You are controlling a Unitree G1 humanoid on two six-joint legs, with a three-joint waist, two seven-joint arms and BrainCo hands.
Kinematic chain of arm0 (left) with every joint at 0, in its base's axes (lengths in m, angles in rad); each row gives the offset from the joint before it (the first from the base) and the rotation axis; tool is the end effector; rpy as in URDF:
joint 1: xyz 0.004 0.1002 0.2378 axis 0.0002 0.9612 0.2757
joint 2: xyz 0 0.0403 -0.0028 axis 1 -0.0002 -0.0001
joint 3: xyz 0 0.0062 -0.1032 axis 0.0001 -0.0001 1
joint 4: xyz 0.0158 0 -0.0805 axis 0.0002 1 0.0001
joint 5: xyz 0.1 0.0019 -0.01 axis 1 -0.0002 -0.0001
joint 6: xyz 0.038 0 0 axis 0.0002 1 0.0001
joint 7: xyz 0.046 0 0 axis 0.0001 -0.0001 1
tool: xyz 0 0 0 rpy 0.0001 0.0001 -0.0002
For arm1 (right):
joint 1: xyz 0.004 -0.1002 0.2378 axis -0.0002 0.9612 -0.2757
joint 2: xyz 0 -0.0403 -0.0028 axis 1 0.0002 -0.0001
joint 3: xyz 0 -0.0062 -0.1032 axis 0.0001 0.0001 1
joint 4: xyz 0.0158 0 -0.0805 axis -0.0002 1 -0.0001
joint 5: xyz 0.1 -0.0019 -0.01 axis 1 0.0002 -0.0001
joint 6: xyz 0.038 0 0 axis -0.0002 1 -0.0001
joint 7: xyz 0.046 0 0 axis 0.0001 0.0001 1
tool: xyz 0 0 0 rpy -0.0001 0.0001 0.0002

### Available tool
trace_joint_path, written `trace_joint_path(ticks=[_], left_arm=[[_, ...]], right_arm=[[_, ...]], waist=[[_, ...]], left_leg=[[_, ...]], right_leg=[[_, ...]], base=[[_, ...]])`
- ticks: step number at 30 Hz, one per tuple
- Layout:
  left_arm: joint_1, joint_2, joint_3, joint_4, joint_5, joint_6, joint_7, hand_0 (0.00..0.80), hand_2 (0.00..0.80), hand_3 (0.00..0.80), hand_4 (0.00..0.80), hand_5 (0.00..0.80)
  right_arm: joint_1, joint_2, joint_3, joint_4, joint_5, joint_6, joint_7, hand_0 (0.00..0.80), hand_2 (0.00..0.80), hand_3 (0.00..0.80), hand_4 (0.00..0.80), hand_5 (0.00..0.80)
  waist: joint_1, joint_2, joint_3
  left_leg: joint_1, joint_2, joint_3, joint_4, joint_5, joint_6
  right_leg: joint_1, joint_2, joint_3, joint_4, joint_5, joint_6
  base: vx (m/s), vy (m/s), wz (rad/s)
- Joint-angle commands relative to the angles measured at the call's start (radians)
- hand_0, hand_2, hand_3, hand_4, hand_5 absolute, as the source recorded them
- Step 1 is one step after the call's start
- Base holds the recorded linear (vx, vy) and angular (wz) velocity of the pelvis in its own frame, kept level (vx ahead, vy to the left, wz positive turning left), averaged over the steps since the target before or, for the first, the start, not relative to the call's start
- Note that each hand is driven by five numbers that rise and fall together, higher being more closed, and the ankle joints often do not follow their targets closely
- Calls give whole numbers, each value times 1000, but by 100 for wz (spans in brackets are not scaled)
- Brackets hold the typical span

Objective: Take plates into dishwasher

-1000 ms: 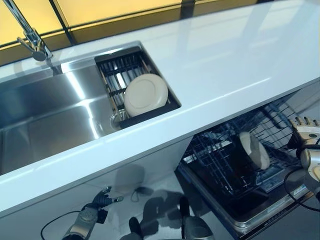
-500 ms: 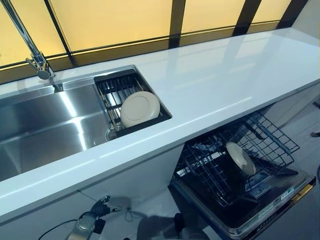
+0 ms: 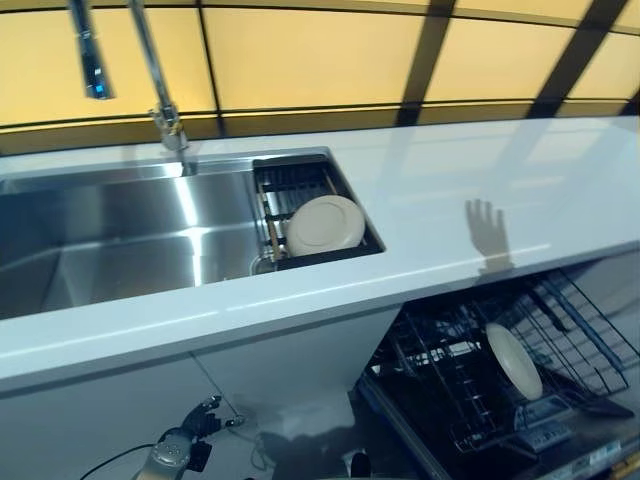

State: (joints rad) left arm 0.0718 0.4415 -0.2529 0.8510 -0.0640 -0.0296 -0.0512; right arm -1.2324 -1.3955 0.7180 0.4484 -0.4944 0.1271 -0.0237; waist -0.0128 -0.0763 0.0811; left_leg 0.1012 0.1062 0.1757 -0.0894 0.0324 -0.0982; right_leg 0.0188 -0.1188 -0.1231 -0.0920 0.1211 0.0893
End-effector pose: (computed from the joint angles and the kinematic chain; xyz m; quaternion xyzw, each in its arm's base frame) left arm 0.1062 0.2606 -0.0797 0.2045 0.4500 -0.0333 0.8687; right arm 0.2657 -0.3174 0.3529 -0.8014 -0.0876 -0.2414 0.5402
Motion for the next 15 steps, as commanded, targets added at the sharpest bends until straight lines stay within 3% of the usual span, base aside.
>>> trace_joint_path(ticks=[1,6,11,15], left_arm=[[-61,54,2,-4,-45,-17,-15,0,0,0,0,0],[-94,53,12,-15,-78,4,-17,0,0,0,0,0],[-123,57,15,-46,-89,30,-11,0,0,0,0,0],[-157,63,8,-72,-112,44,-7,0,0,0,0,0]], right_arm=[[-231,20,131,7,63,-33,75,0,0,0,0,0],[-318,137,223,-6,63,-39,155,0,0,0,0,0],[-299,219,230,-31,70,0,252,0,0,0,0,0],[-300,262,243,-24,73,12,289,0,0,0,0,0]], waist=[[54,-22,33],[95,-17,86],[128,-11,156],[140,14,218]], left_leg=[[15,-24,-58,2,-43,38],[-55,-31,-99,2,-14,33],[-127,-39,-125,2,16,31],[-181,-51,-137,2,37,29]], right_leg=[[44,-18,-27,5,-38,64],[9,-20,-48,5,-34,60],[-31,-23,-78,5,-24,57],[-69,-24,-93,5,-14,50]], base=[[-11,9,22],[-80,5,26],[-89,-13,29],[-102,5,22]])
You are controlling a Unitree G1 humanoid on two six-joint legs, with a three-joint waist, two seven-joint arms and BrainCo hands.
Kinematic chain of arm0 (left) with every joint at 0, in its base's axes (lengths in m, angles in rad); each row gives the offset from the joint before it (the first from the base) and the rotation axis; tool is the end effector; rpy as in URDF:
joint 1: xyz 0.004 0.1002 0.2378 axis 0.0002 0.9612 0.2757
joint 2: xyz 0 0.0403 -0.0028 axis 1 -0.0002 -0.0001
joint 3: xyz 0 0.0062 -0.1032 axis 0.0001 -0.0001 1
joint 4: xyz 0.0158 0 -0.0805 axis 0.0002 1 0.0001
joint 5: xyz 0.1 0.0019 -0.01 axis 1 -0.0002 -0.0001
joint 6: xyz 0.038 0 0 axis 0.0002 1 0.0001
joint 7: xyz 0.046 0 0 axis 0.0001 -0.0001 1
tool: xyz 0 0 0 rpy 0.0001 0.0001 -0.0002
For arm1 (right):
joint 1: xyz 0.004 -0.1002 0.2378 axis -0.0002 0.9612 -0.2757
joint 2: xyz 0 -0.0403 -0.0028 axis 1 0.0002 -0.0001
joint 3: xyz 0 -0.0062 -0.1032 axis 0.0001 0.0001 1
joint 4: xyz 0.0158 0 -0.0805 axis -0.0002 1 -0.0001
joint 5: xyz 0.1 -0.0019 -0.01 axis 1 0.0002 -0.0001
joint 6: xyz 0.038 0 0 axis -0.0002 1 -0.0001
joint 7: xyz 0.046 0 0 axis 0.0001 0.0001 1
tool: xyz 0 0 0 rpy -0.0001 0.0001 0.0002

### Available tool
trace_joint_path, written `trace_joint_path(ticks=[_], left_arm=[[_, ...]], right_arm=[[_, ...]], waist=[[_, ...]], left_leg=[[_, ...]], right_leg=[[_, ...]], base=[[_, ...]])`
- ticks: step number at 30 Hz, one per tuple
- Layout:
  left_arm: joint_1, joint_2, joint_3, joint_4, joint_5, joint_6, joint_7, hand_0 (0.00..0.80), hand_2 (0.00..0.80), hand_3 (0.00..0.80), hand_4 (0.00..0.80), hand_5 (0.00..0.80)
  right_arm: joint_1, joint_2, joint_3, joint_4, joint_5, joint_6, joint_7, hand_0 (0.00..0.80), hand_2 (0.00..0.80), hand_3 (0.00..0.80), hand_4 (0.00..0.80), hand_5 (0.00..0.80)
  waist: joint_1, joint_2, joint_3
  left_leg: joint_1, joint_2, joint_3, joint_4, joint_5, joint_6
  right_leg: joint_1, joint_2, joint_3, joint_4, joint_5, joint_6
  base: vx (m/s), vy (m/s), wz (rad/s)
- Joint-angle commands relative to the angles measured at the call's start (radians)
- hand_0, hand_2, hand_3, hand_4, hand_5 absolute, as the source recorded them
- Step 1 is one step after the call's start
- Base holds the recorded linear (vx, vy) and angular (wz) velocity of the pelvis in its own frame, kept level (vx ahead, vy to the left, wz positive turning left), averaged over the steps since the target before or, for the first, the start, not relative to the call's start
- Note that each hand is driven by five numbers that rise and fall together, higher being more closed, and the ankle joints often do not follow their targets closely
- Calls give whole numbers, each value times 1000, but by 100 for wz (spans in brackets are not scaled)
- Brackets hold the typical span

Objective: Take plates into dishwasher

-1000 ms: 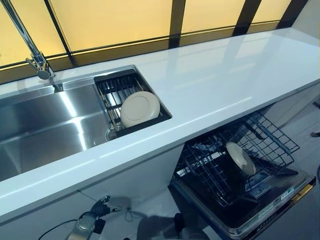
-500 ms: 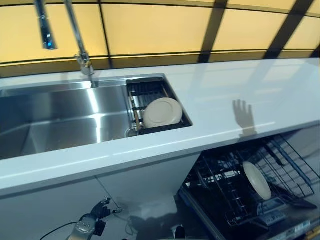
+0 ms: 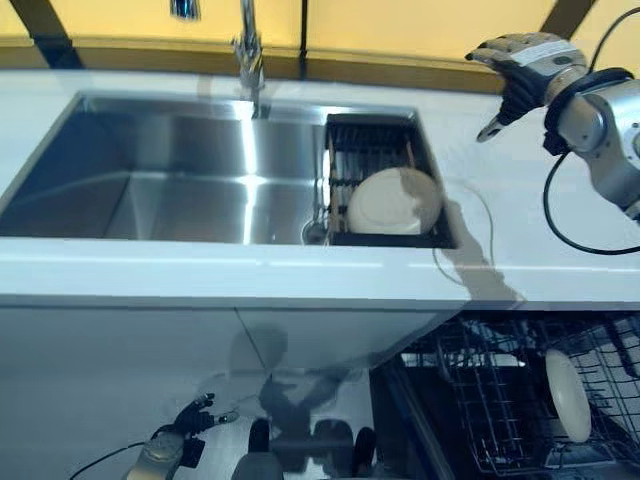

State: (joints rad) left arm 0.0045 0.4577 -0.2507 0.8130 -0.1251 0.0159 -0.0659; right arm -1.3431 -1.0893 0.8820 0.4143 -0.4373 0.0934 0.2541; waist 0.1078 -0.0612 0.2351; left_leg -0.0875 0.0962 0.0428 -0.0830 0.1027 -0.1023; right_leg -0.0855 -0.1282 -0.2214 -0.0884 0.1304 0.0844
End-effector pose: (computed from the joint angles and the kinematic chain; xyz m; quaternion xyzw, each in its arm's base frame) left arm 0.1332 0.2614 -0.0681 0.1855 0.4242 -0.0249 0.8860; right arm 0.3165 -0.2263 0.3229 -0.7981 -0.0916 -0.0024 0.5955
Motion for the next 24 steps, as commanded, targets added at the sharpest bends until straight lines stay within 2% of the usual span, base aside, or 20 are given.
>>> trace_joint_path(ticks=[1,2,3,4,6,9,14,19,24], left_arm=[[-95,48,5,-37,-67,204,86,0,0,0,0,0],[-96,49,5,-41,-69,207,86,0,0,0,0,0],[-108,51,21,85,-112,108,2,0,0,0,0,0],[-107,30,25,149,-105,49,5,0,0,0,0,0],[-94,-2,11,166,-101,17,41,0,0,0,0,0],[-92,-16,4,131,-84,37,52,0,0,0,0,0],[-116,2,5,86,-88,103,33,0,0,0,0,0],[-145,16,10,98,-112,133,29,0,0,0,0,0],[-169,21,14,115,-126,145,27,0,0,0,0,0]], right_arm=[[-189,-30,85,12,16,52,17,0,0,0,0,0],[-189,-26,86,12,18,54,22,0,0,0,0,0],[-160,-12,81,-5,6,59,30,0,0,0,0,0],[-139,4,75,-1,7,56,32,0,0,0,0,0],[-122,36,68,7,2,69,40,0,0,0,0,0],[-158,66,95,52,8,70,77,0,0,0,0,0],[-208,92,129,94,20,57,101,0,0,0,0,0],[-237,115,154,99,-5,44,153,0,0,0,0,0],[-238,144,172,121,-14,68,213,0,0,0,0,0]], waist=[[22,8,80],[22,9,82],[15,15,92],[10,14,100],[12,10,114],[23,13,126],[25,17,126],[18,10,121],[16,12,130]], left_leg=[[0,-45,-6,-4,-33,33],[-6,-46,-8,-4,-29,34],[-20,-48,-11,-4,-21,34],[-24,-49,-6,-4,-19,35],[-25,-49,-5,-4,-19,33],[-21,-51,-6,-4,-20,31],[-16,-50,1,-4,-21,30],[-11,-46,13,-4,-21,31],[-9,-42,22,-4,-20,30]], right_leg=[[31,-15,2,1,-24,53],[26,-16,0,1,-21,53],[17,-15,-6,1,-21,51],[12,-16,-8,1,-18,51],[9,-17,-8,1,-16,50],[14,-21,-15,1,-15,49],[17,-25,-16,1,-14,52],[18,-24,-9,1,-13,56],[17,-24,-5,1,-12,56]], base=[[-106,23,22],[-61,38,7],[-36,47,10],[-28,34,10],[-8,4,3],[0,0,0],[0,0,0],[22,7,0],[0,0,0]])
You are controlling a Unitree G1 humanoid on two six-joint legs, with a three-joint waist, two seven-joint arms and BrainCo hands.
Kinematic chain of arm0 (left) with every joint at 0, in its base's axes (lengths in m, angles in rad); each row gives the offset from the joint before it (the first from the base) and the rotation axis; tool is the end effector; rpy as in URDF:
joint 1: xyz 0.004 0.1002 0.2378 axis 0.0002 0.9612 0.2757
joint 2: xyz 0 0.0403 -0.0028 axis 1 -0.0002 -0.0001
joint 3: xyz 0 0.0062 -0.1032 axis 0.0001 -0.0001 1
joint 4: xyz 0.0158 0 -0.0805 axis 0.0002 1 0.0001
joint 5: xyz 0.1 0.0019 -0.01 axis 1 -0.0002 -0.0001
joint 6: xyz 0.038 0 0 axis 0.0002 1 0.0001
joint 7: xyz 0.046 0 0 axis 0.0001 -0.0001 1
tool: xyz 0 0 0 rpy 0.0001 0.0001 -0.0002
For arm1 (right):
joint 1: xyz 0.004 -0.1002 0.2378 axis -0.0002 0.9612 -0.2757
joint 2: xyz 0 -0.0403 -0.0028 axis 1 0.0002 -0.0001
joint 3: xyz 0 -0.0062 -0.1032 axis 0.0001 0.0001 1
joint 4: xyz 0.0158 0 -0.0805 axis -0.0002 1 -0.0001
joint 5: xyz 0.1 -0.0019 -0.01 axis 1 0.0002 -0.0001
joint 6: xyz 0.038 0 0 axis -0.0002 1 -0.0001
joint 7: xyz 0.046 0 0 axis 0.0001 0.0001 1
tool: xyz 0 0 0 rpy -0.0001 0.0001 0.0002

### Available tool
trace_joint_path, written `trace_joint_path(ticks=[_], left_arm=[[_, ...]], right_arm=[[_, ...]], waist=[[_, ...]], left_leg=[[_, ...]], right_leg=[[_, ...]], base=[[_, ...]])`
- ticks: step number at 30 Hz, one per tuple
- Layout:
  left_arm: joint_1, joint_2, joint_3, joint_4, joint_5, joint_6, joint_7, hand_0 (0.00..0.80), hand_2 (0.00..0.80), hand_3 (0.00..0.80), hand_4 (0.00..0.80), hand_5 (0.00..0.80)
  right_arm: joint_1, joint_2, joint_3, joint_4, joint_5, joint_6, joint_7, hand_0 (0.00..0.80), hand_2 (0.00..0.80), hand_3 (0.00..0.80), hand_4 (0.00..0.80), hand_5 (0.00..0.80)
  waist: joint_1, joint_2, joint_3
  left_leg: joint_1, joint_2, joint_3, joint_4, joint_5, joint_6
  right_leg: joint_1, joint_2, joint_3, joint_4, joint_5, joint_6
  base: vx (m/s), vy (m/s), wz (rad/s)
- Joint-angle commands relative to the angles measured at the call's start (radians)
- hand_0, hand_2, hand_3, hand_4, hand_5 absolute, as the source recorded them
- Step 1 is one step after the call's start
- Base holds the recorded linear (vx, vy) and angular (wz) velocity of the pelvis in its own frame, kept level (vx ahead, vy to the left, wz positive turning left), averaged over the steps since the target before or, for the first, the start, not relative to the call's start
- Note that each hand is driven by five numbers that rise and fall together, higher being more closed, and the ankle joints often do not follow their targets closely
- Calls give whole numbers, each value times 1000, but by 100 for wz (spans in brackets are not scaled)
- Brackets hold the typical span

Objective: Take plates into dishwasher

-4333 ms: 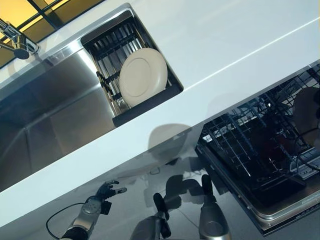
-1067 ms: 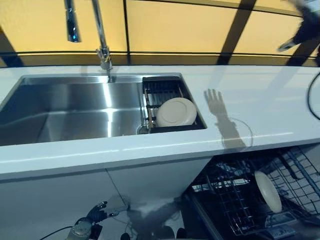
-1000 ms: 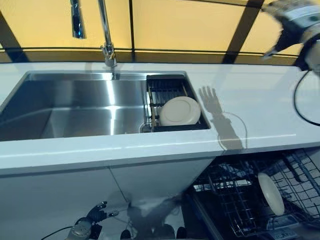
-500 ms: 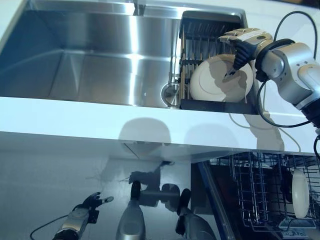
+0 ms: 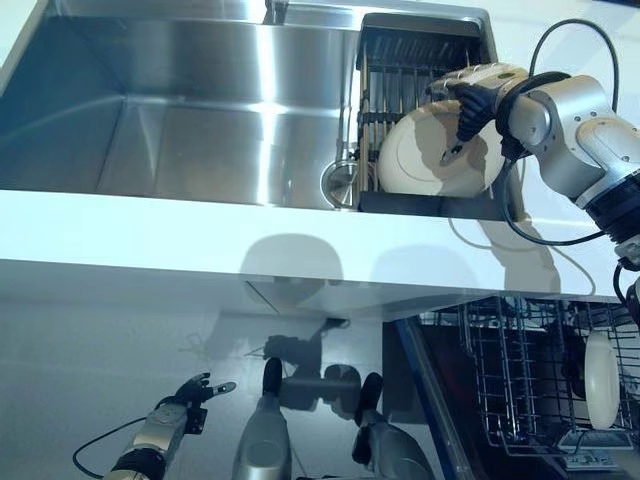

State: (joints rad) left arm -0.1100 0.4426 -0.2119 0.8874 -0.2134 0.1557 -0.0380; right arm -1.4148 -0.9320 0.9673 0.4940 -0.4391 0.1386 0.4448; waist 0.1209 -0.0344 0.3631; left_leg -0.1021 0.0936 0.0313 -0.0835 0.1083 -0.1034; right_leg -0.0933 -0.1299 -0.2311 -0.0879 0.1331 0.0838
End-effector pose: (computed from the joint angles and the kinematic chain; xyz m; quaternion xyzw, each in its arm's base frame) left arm 0.1575 0.2640 -0.0628 0.1394 0.4574 0.0363 0.8775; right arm 0.3352 -0.1890 0.3147 -0.8007 -0.0233 0.0829 0.5928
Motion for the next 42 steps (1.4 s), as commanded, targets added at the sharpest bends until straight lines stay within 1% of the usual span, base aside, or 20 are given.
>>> trace_joint_path(ticks=[1,8,13,21,23,28,31,35,39,42], left_arm=[[-59,37,-24,44,-41,8,-3,0,0,0,0,0],[-83,36,-19,59,-67,17,-7,0,0,0,0,0],[-94,34,-15,62,-76,24,-4,0,0,0,0,0],[-111,43,-17,70,-79,33,-18,0,0,0,0,0],[-120,53,-26,76,-86,29,-22,0,0,0,0,0],[-125,53,-32,77,-86,39,-13,0,0,0,0,0],[-115,54,-32,75,-79,38,-8,0,0,0,0,0],[-105,48,-33,77,-70,39,5,0,0,0,0,0],[-96,51,-29,75,-68,45,12,0,0,0,0,0],[-99,52,-29,72,-73,50,17,0,0,0,0,0]], right_arm=[[-166,-5,89,53,-10,31,39,0,0,0,0,0],[-129,32,69,117,35,114,111,0,0,0,0,0],[-86,38,35,135,38,141,112,0,0,0,0,0],[-97,33,39,168,23,130,61,0,0,0,0,0],[-144,35,58,186,55,129,-24,0,0,0,0,0],[-204,23,80,202,64,120,-113,0,0,0,0,0],[-239,13,93,193,81,115,-147,0,0,0,0,0],[-269,8,95,164,92,116,-174,0,0,0,0,0],[-280,4,93,128,100,130,-151,0,0,0,0,0],[-282,15,102,118,111,144,-146,0,0,0,0,0]], waist=[[4,-15,4],[8,-12,27],[8,-10,42],[10,-10,61],[12,-11,69],[15,-18,64],[16,-27,52],[16,-39,35],[17,-51,26],[22,-53,33]], left_leg=[[4,-40,33,-4,-25,31],[-8,-37,38,-4,-21,29],[-12,-36,38,-4,-19,28],[-17,-36,40,-4,-20,32],[-15,-37,40,-4,-21,34],[-8,-40,35,-4,-27,39],[-1,-42,32,-4,-31,42],[12,-44,28,-4,-36,45],[16,-44,27,-4,-39,48],[13,-44,26,-4,-38,49]], right_leg=[[23,-22,6,1,-15,56],[12,-20,6,2,-16,53],[8,-23,3,6,-18,53],[2,-25,5,10,-19,52],[2,-26,4,12,-18,53],[9,-24,2,17,-24,53],[17,-22,1,18,-25,53],[30,-20,3,20,-28,54],[34,-18,6,21,-29,55],[32,-18,5,19,-27,55]], base=[[0,0,0],[0,2,0],[18,6,0],[32,9,0],[58,8,0],[45,-2,1],[53,-3,2],[69,-6,1],[49,-9,3],[2,-4,2]])
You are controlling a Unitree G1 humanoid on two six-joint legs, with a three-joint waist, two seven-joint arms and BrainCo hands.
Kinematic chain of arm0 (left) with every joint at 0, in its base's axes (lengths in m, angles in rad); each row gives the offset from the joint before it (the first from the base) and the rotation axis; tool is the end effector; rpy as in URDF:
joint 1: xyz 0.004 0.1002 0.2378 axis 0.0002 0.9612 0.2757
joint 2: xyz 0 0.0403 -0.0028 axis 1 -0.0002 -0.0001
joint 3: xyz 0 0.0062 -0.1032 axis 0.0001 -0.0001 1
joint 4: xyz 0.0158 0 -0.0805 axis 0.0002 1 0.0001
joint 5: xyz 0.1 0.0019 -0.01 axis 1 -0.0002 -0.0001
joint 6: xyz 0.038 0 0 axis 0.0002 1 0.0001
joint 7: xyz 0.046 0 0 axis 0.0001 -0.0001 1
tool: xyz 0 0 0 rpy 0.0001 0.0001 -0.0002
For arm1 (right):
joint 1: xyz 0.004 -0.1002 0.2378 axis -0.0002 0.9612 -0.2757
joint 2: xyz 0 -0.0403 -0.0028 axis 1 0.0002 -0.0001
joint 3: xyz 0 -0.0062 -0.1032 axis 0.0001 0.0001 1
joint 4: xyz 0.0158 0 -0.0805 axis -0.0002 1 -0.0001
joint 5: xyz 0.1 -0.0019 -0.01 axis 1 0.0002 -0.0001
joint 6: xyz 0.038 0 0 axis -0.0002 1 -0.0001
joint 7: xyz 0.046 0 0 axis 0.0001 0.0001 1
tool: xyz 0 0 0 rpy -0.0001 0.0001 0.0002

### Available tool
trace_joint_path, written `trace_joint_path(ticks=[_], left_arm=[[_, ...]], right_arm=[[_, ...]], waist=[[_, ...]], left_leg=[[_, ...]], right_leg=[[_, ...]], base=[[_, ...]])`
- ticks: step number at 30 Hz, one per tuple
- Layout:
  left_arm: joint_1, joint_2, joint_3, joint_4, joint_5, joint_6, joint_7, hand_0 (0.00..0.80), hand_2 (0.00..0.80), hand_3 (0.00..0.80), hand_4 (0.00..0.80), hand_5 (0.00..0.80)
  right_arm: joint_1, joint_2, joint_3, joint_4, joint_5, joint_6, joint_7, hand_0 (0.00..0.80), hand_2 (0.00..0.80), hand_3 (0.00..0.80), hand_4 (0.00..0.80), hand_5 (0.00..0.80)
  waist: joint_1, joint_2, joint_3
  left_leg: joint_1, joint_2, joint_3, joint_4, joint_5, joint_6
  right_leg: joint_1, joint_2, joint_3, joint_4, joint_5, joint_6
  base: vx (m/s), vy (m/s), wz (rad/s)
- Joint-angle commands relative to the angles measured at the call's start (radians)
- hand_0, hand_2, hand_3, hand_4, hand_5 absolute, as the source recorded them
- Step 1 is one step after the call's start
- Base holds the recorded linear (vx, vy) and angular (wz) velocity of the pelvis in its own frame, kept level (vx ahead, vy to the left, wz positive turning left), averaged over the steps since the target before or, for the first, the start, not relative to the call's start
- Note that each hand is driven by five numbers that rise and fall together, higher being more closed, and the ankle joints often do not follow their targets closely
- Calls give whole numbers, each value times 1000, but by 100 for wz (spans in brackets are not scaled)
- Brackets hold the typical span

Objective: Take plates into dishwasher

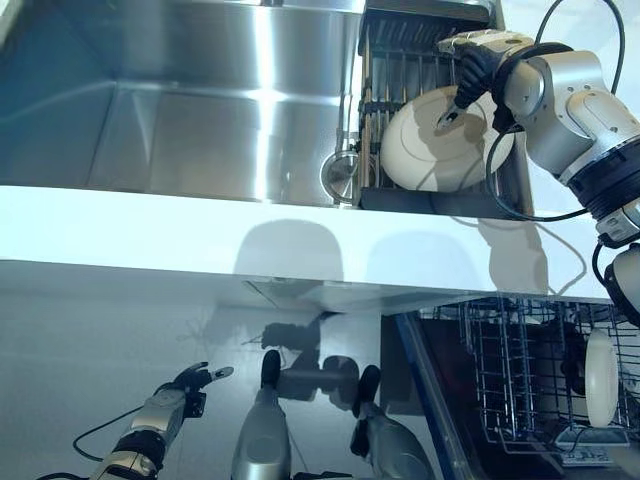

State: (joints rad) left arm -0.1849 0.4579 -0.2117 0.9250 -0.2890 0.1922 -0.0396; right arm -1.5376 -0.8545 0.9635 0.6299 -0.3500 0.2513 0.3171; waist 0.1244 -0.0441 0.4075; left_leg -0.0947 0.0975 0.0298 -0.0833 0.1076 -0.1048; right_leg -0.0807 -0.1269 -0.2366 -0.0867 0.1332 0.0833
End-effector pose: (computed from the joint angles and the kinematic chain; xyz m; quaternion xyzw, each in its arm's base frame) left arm 0.1757 0.2682 -0.0538 0.1110 0.4532 0.0562 0.8827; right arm 0.3414 -0.1833 0.3447 -0.7490 -0.0562 -0.0115 0.6601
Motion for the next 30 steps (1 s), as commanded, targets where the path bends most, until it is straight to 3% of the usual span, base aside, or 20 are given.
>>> trace_joint_path(ticks=[1,16,30], left_arm=[[-24,39,-30,34,-1,10,19,0,0,0,0,0],[-29,55,-31,29,-15,-13,23,0,0,0,0,0],[-42,77,-24,13,-35,-21,24,0,0,0,0,0]], right_arm=[[-159,-59,107,-19,19,34,-18,0,0,0,0,0],[-149,-34,125,44,-4,37,27,0,0,0,0,0],[-159,-58,166,136,-42,106,162,0,0,0,0,0]], waist=[[19,-44,-9],[46,-44,39],[51,-61,84]], left_leg=[[4,-47,29,-4,-36,51],[-19,-49,20,-4,-36,54],[-47,-41,33,-4,-24,53]], right_leg=[[19,-22,11,17,-26,56],[-3,-29,-4,28,-26,59],[-36,-29,-10,33,-12,68]], base=[[-8,-4,4],[-1,0,1],[0,0,1]])
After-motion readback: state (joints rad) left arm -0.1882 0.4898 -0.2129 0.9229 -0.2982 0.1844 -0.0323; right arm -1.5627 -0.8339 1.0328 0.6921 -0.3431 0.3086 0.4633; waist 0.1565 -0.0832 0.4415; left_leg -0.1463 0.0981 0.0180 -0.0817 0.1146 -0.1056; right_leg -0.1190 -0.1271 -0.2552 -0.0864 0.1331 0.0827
